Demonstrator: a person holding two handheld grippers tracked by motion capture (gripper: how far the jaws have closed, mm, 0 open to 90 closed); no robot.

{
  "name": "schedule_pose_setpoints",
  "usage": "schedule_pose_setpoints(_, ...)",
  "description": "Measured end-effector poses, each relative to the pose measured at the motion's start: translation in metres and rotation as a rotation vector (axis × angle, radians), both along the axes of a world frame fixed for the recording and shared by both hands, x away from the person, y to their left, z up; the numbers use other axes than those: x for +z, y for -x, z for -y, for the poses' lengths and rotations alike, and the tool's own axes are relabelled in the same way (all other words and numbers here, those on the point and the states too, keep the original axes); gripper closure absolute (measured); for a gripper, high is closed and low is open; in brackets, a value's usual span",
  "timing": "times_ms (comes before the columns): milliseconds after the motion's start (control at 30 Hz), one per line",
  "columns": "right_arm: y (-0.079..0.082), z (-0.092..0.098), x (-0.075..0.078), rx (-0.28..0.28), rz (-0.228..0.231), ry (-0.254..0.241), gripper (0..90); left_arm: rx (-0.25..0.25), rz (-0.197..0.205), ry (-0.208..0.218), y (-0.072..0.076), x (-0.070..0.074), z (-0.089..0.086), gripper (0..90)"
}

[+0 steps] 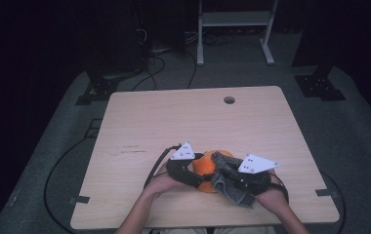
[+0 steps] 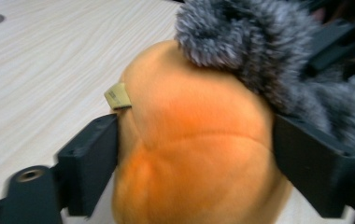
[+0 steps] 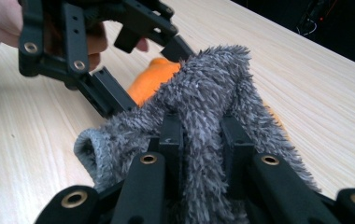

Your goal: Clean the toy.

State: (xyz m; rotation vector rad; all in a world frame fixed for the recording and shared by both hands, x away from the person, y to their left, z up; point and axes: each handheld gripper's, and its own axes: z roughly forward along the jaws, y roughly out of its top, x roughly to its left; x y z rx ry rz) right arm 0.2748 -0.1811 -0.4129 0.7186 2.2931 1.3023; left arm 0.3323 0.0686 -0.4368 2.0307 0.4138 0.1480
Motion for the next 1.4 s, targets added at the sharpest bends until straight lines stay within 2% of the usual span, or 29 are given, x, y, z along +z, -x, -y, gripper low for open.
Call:
schedule_pose_setpoints(33,-0.003,0.006,-0.001,-0.012,-0.016,-0.016,73.1,0.002,0.008,-0.005,0.001,0.0,0.001,21.5)
schedule_pose_setpoints(100,-0.01,0.021,-0.007,-0.049,-0.042,-0.013,73.0,0.004,0.028,-0.011,0.003,0.0,0.002,22.4)
schedule_pose_setpoints(233,-0.023,0.045,-0.02,-0.11,-0.143,-0.015,72.9,-0.01,0.051,-0.018,0.005,0.0,0.004,22.4)
schedule_pose_setpoints(300,-0.023,0.048,-0.02,-0.122,-0.144,0.009,72.8,-0.017,0.062,-0.027,0.007,0.001,0.005,22.5)
schedule_pose_setpoints(333,-0.023,0.049,-0.019,-0.12,-0.144,-0.006,72.9,-0.024,0.073,-0.039,0.008,0.001,0.006,22.6)
schedule_pose_setpoints(400,-0.023,0.051,-0.012,-0.105,-0.146,-0.076,73.0,-0.038,0.103,-0.05,0.011,0.003,0.009,22.5)
schedule_pose_setpoints(467,-0.024,0.048,-0.006,-0.059,-0.153,-0.146,73.0,-0.057,0.136,-0.045,0.014,0.003,0.012,20.3)
schedule_pose_setpoints(500,-0.024,0.045,-0.006,-0.051,-0.158,-0.148,73.1,-0.043,0.119,-0.047,0.014,0.004,0.013,16.8)
schedule_pose_setpoints(567,-0.022,0.04,-0.012,-0.059,-0.157,-0.125,73.2,0.008,0.029,-0.058,0.008,0.005,0.015,7.7)
schedule_pose_setpoints(600,-0.021,0.041,-0.013,-0.061,-0.156,-0.129,73.2,0.026,-0.012,-0.067,0.005,0.004,0.016,4.3)
schedule_pose_setpoints(633,-0.02,0.042,-0.013,-0.062,-0.157,-0.13,73.2,0.028,-0.039,-0.068,0.004,0.002,0.018,2.5)
schedule_pose_setpoints(700,-0.018,0.042,-0.011,-0.057,-0.149,-0.125,73.3,0.017,-0.061,-0.071,0.003,-0.002,0.023,2.7)
schedule_pose_setpoints(733,-0.018,0.041,-0.011,-0.059,-0.148,-0.121,73.3,0.006,-0.051,-0.073,0.004,-0.002,0.025,5.9)
schedule_pose_setpoints(767,-0.018,0.041,-0.01,-0.06,-0.141,-0.111,73.6,0.008,-0.004,-0.073,0.008,0.0,0.026,11.6)
schedule_pose_setpoints(800,-0.018,0.04,-0.008,-0.063,-0.132,-0.095,73.8,0.008,0.06,-0.072,0.011,0.003,0.027,19.5)
schedule_pose_setpoints(833,-0.017,0.04,-0.005,-0.067,-0.124,-0.093,73.9,0.01,0.128,-0.063,0.015,0.006,0.027,23.2)
schedule_pose_setpoints(867,-0.017,0.041,-0.001,-0.069,-0.109,-0.106,73.9,0.02,0.219,-0.058,0.02,0.008,0.027,25.5)
schedule_pose_setpoints(900,-0.016,0.042,0.002,-0.07,-0.096,-0.123,73.9,0.026,0.285,-0.058,0.022,0.009,0.026,26.2)
schedule_pose_setpoints(933,-0.016,0.043,0.006,-0.063,-0.089,-0.144,73.9,0.024,0.282,-0.045,0.02,0.009,0.025,26.1)
schedule_pose_setpoints(967,-0.016,0.042,0.008,-0.057,-0.082,-0.151,73.9,0.014,0.248,-0.042,0.017,0.008,0.023,24.8)
schedule_pose_setpoints(1033,-0.017,0.039,0.004,-0.05,-0.094,-0.129,73.6,-0.005,0.183,-0.093,0.011,0.001,0.02,20.3)
schedule_pose_setpoints(1067,-0.018,0.036,-0.002,-0.044,-0.105,-0.107,73.5,-0.021,0.146,-0.086,0.01,-0.003,0.019,17.8)
schedule_pose_setpoints(1100,-0.02,0.034,-0.009,-0.038,-0.116,-0.099,73.4,-0.022,0.136,-0.081,0.009,-0.004,0.017,17.1)
schedule_pose_setpoints(1200,-0.024,0.038,-0.018,-0.04,-0.141,-0.14,73.1,-0.021,0.129,-0.097,0.009,-0.002,0.017,17.2)
schedule_pose_setpoints(1333,-0.028,0.046,-0.024,-0.065,-0.167,-0.128,73.1,-0.034,0.122,-0.104,0.008,-0.003,0.013,18.7)
schedule_pose_setpoints(1400,-0.031,0.051,-0.029,-0.094,-0.187,-0.106,73.1,-0.043,0.122,-0.107,0.008,-0.003,0.011,19.6)
